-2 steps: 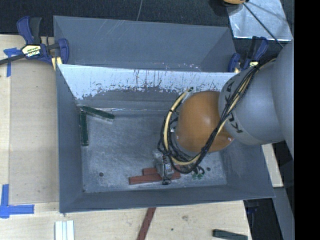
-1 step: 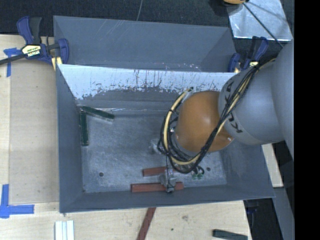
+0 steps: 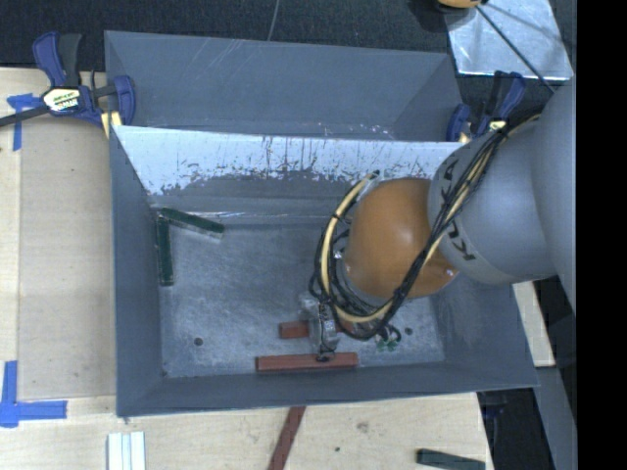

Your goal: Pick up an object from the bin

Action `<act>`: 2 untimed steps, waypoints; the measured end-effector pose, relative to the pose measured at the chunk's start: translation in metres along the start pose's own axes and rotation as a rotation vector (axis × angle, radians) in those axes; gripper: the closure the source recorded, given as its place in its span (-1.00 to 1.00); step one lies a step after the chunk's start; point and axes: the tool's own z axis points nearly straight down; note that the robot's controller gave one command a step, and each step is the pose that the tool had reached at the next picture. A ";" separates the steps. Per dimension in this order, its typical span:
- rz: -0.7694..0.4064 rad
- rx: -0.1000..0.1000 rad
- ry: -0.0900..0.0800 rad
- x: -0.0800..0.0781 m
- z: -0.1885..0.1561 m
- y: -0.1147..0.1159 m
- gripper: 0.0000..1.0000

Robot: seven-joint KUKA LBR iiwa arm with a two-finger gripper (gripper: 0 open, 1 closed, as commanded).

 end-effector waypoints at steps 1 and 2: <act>0.000 0.000 0.000 0.000 0.000 0.000 1.00; -0.003 0.000 0.005 -0.008 -0.006 0.015 1.00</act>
Offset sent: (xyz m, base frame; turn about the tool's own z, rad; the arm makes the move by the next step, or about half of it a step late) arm 0.0062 0.0212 0.0084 -0.0034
